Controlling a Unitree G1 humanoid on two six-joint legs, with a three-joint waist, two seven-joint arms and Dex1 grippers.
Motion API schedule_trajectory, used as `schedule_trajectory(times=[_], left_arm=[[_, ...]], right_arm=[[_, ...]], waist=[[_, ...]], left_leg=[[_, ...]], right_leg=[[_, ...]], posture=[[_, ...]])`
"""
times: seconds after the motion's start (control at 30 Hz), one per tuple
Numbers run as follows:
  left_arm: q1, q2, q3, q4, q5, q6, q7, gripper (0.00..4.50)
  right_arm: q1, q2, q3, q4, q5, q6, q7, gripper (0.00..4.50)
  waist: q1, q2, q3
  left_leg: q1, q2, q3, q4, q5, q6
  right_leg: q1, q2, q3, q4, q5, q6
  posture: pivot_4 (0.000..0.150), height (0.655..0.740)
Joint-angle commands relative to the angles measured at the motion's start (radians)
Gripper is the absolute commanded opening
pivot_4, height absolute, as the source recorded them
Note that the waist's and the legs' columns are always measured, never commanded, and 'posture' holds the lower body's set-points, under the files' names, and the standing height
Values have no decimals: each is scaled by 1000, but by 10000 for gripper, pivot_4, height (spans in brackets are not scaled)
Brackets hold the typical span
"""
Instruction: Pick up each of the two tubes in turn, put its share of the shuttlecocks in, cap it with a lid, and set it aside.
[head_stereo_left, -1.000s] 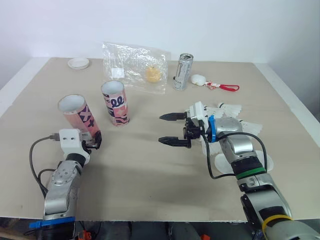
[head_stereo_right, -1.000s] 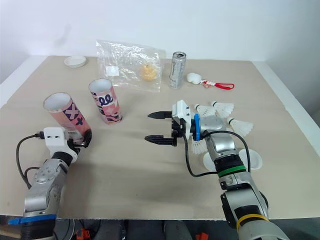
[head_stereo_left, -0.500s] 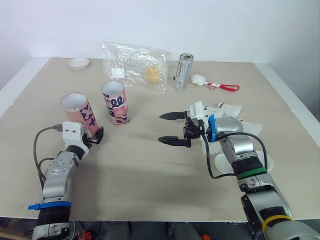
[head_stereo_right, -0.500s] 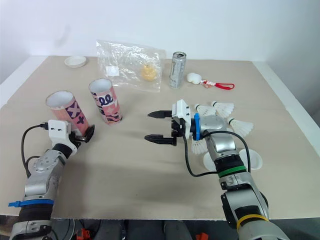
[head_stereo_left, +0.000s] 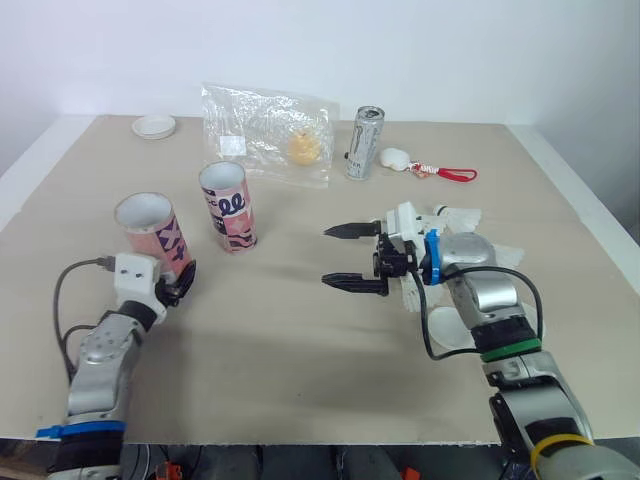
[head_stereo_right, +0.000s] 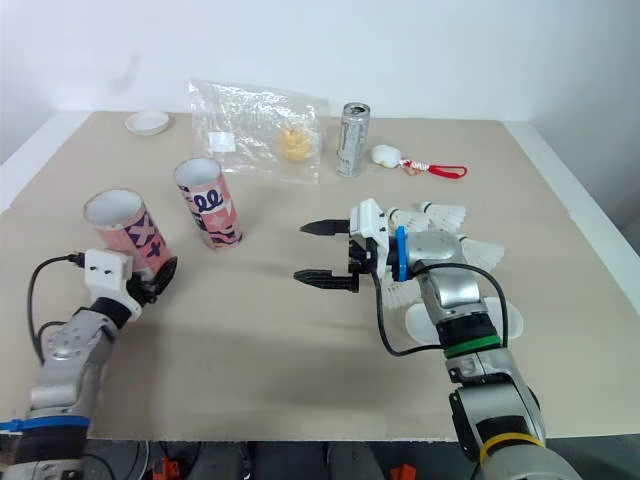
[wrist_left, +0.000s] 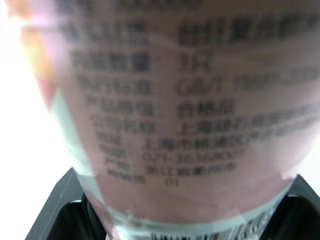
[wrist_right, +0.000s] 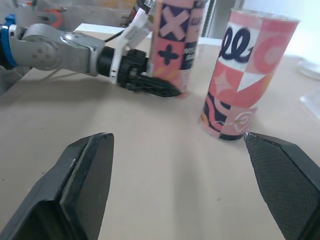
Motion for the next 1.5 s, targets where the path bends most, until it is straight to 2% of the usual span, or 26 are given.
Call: schedule_trajectory(times=[0.03,0.17,0.3,0.43,0.53,0.77,1.03,1.27,1.5], left_arm=[[43,83,19,-101,-30,-25,-112,30498],[70,180,-8,-163,-44,-17,-234,30498],[34,298,-83,-207,-50,5,-406,30498],[-79,397,-233,-259,-41,90,-578,30498],[-194,418,-344,-282,-35,182,-659,30498],[-427,377,-544,-199,37,284,-784,30498],[-540,312,-654,-102,133,291,-819,30498],[-564,274,-668,-102,151,320,-833,30498],[-577,241,-667,-118,169,357,-832,30498]], right_arm=[[68,-29,-44,-163,48,59,-40,45000],[146,-58,-72,-293,74,122,-96,45000],[228,-76,-132,-446,116,215,-213,45000],[347,-83,-213,-629,155,335,-386,45000],[448,-66,-263,-774,162,445,-561,45000],[629,-19,-300,-1062,123,674,-909,45000],[810,18,-342,-1231,143,847,-1080,45000],[843,69,-321,-1205,145,866,-1128,45000],[768,76,-318,-1093,122,845,-1127,45000]], waist=[[1,0,0],[2,1,1],[2,1,1],[5,2,1],[4,2,2],[1,3,2],[8,3,1],[10,4,1],[10,4,1]], left_leg=[[0,0,0,0,0,0],[-2,-1,0,0,-1,-1],[-2,0,0,0,-1,-1],[-3,0,0,0,-1,-1],[-4,-1,1,0,-1,-1],[-6,0,-2,0,-1,0],[-6,-1,-3,2,-1,0],[-6,-2,-2,6,1,3],[-7,-2,-2,7,3,6]], right_leg=[[0,0,0,0,0,-1],[-1,-1,0,0,-1,-1],[-2,-1,-1,-1,-6,-1],[-2,-2,-2,-1,-7,-1],[-2,-2,-1,-1,-7,1],[-4,1,-2,0,-7,4],[-3,0,-2,0,-8,3],[-1,-2,-3,0,-6,2],[0,-3,-2,0,-4,2]], posture=[[1500,7400],[1500,7400],[1500,7400],[1500,7400],[1500,7400],[1500,7400],[1500,7400],[1500,7400],[1500,7400]])
